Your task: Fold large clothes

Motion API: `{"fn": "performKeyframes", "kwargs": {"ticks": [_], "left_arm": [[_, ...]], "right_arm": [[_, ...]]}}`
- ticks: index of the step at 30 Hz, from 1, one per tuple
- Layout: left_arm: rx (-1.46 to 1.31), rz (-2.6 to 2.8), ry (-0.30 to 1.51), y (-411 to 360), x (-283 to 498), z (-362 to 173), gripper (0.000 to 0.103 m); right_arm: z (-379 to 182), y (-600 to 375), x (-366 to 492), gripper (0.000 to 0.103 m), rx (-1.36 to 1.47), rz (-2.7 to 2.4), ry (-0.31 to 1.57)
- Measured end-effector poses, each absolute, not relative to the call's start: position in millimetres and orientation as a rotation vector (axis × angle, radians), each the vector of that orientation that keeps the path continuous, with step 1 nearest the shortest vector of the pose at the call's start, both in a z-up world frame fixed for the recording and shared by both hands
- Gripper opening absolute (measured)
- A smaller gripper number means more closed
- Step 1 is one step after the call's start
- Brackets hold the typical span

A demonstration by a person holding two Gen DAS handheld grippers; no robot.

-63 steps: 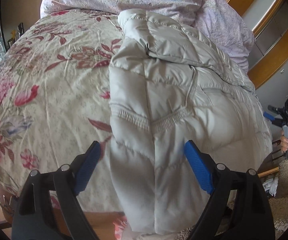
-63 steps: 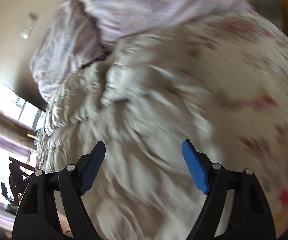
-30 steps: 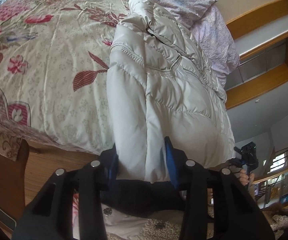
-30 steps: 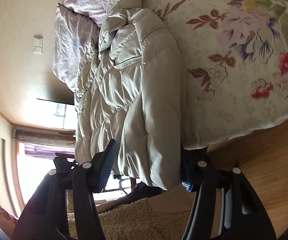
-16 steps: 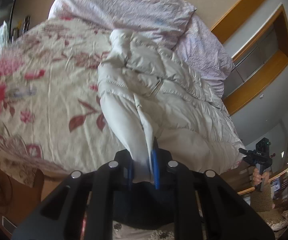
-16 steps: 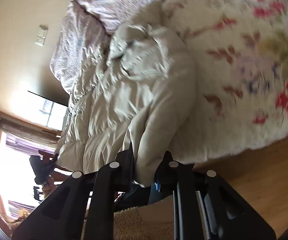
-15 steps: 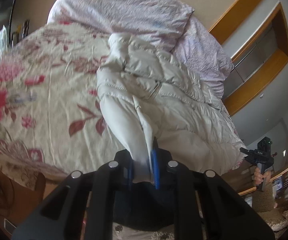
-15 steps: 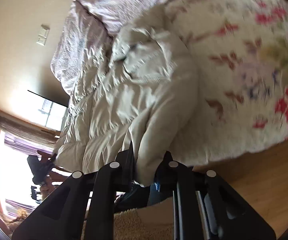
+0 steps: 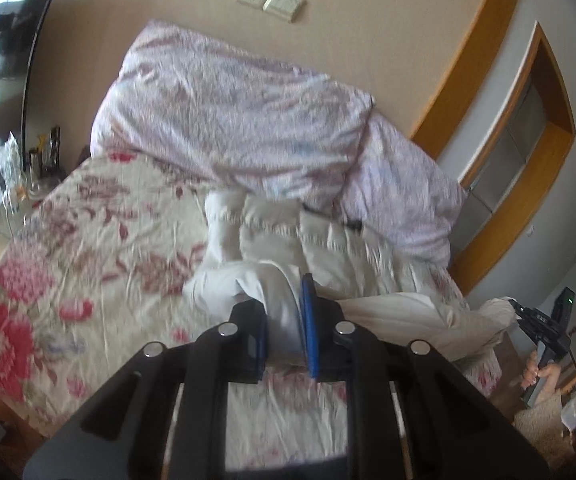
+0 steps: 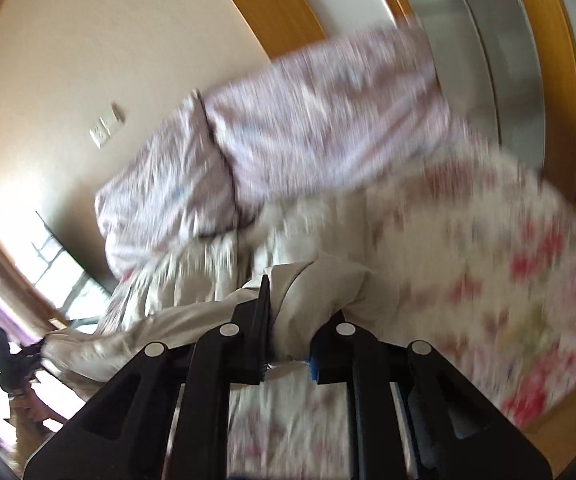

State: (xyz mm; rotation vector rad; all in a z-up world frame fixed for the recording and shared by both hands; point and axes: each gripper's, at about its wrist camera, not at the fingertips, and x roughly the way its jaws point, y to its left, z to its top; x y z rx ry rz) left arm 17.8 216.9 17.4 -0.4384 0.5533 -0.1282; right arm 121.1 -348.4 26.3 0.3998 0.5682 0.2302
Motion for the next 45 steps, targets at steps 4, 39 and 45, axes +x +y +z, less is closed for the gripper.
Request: {"fn": "performKeyframes", "kwargs": {"ticks": [4,39,45], "left_arm": [[-0.457,-0.072,0.493,222,56,34,0.015],[-0.439,0.155,0.665,231,368,-36,0.03],[-0.455,0.227,0.645,245,375,-37,0.081]], "right_arm": [[44,-325,163,0.015,0.272,0.136,0.48],[-80,-291,435,0.02,0.344,-0.141,0.781],[-73,-314,442,0.029,0.538,-0.085,0.78]]}}
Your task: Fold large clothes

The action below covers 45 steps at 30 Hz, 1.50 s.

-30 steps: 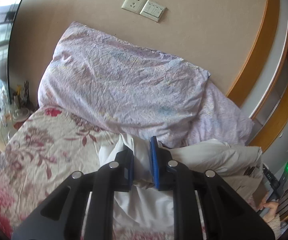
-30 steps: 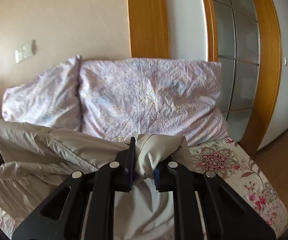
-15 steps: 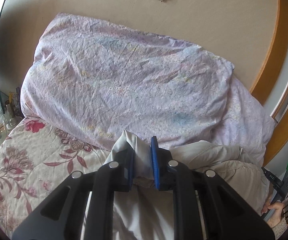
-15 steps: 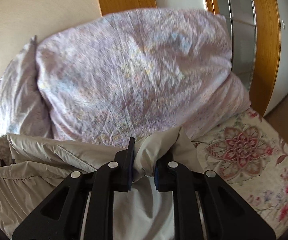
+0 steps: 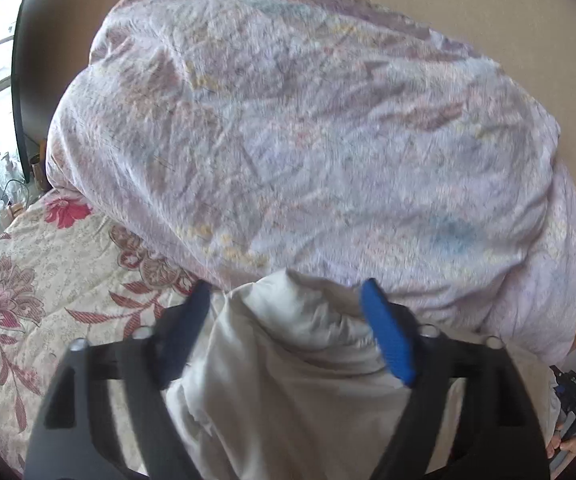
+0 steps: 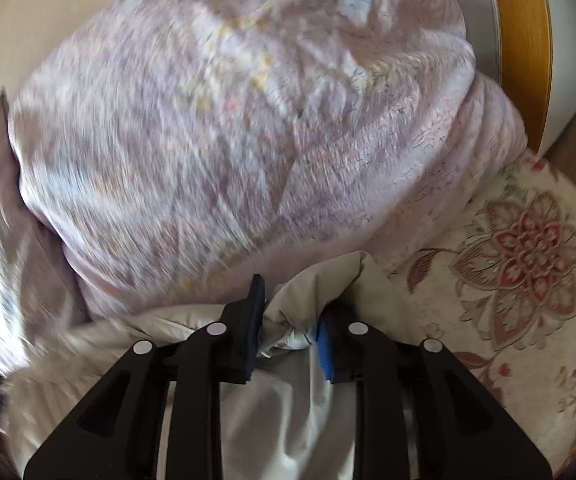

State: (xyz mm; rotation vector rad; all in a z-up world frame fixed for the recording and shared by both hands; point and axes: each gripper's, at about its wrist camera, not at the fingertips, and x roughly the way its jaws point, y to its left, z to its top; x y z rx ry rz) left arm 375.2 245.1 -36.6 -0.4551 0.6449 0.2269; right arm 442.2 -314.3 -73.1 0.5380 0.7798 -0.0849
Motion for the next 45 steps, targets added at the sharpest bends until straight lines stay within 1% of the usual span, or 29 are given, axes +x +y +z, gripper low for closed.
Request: {"fn": "performKeyframes", "kwargs": {"ticks": [1,3,4,5,6,7,9,11,13,17,20,24,26,32,37,45], "left_arm": [[-0.45,0.223,0.633,246,374,-32,0.082],[-0.432,0.216,0.603,247,368,-19,0.087],[-0.418,0.211,0.58,246,362,-12,0.088],[-0.397,0.205,0.565,244,356,-5,0.09],[-0.371,0.204,0.555,239,351,0,0.092],[-0.333,0.204,0.547,234,344,5,0.093],[-0.259,0.187,0.54,218,330,12,0.094],[-0.205,0.174,0.538,204,320,15,0.095],[-0.16,0.159,0.544,190,307,13,0.096],[-0.101,0.121,0.592,162,298,-4,0.096],[-0.06,0.135,0.635,149,305,-19,0.096],[-0.005,0.204,0.688,142,325,-41,0.096],[-0.02,0.232,0.723,145,335,-55,0.096],[-0.04,0.292,0.76,150,353,-72,0.098],[-0.047,0.311,0.769,152,366,-85,0.101],[-0.068,0.291,0.766,154,374,-96,0.101]], "right_arm": [[-68,-319,441,0.032,0.572,-0.071,0.768],[-57,-325,436,0.038,0.602,-0.056,0.736],[-49,-327,431,0.047,0.597,-0.055,0.701],[-40,-327,424,0.062,0.579,-0.068,0.658],[-30,-327,416,0.072,0.549,-0.092,0.602],[-17,-325,401,0.087,0.498,-0.123,0.515],[-4,-314,387,0.088,0.389,-0.102,0.47],[-4,-293,381,0.087,0.259,-0.054,0.519],[-18,-267,373,0.087,0.117,0.009,0.597],[-49,-240,372,0.087,-0.023,0.035,0.713],[-69,-237,383,0.084,-0.024,0.027,0.795],[-94,-230,394,0.084,-0.049,-0.044,0.861],[-105,-231,399,0.085,-0.042,-0.063,0.877],[-119,-230,411,0.09,-0.023,-0.097,0.893],[-125,-229,417,0.092,-0.016,-0.106,0.868],[-130,-232,420,0.094,0.004,-0.106,0.853]]}}
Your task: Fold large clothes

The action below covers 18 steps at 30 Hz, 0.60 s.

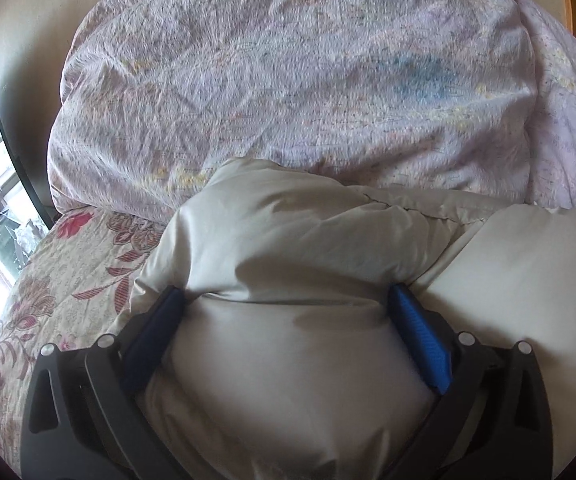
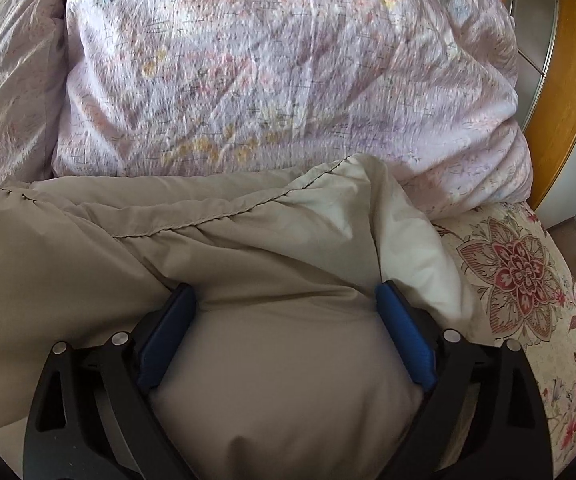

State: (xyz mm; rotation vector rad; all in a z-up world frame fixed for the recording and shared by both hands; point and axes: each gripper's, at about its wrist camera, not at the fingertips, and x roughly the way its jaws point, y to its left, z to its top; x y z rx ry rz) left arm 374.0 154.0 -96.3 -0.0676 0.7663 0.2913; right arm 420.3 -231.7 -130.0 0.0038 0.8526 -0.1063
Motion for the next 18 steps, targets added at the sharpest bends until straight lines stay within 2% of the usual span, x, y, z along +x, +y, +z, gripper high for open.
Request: {"fn": "performKeyframes", "kwargs": {"ticks": [18], "left_arm": [[-0.102,0.264,0.784,158,383,-115,0.101]], "right_arm": [[-138,-234,429,0.097,0.001,-0.113,0.874]]}}
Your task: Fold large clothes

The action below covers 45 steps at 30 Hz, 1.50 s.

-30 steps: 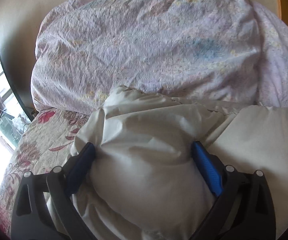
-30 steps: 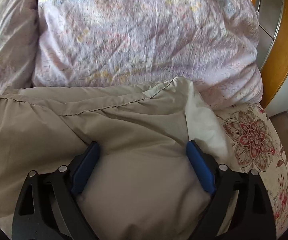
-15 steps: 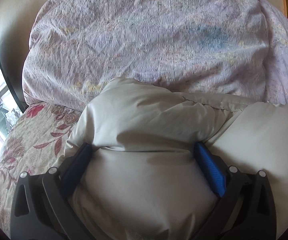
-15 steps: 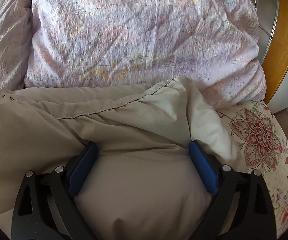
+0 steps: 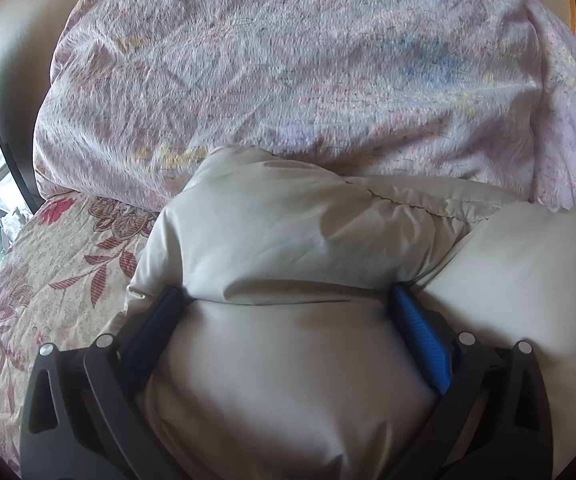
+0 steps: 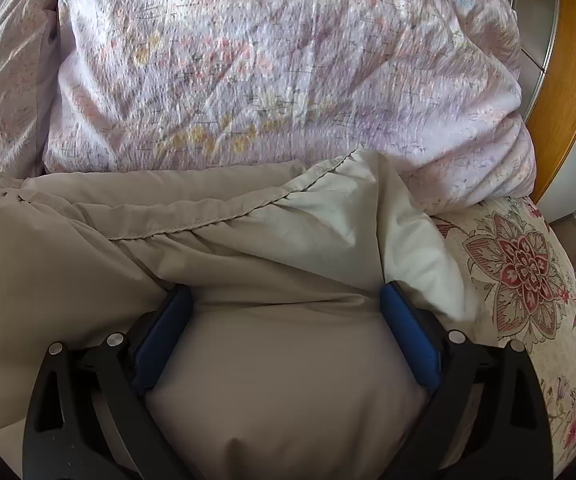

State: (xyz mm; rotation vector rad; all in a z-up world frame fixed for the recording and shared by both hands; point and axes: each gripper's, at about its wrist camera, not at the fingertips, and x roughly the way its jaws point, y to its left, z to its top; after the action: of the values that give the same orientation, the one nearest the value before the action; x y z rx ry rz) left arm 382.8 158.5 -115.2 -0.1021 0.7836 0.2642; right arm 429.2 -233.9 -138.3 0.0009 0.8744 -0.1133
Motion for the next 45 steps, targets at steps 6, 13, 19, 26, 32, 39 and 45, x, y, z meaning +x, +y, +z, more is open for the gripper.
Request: {"fn": "performKeyframes", "kwargs": {"ticks": [6,13,19,26,32,39,45], "left_arm": [[-0.071,0.285,0.805,158,390,-120,0.101],[-0.052,0.299,0.818,154,395,-123,0.101],[-0.052,0.321,0.8,153,386,-117,0.101],[0.016,0.318,0.692,153,325,-72,0.101],[-0.067,0.405,0.768,193,334,-86,0.101],[-0.191,0.391,0.791,224,338,-112,0.101],[-0.347,0.318,0.811,241,313,-100,0.1]], "right_arm": [[-142,-228,434,0.098,-0.033,-0.133,0.894],[-141,-225,438,0.1,-0.062,-0.155,0.898],[-134,-228,431,0.1,-0.031,-0.15,0.871],[-108,-257,379,0.098,0.082,-0.069,0.8],[-126,-259,379,0.099,0.06,-0.095,0.805],[-138,-264,392,0.102,0.074,-0.102,0.843],[-119,-277,371,0.102,0.202,-0.077,0.863]]}}
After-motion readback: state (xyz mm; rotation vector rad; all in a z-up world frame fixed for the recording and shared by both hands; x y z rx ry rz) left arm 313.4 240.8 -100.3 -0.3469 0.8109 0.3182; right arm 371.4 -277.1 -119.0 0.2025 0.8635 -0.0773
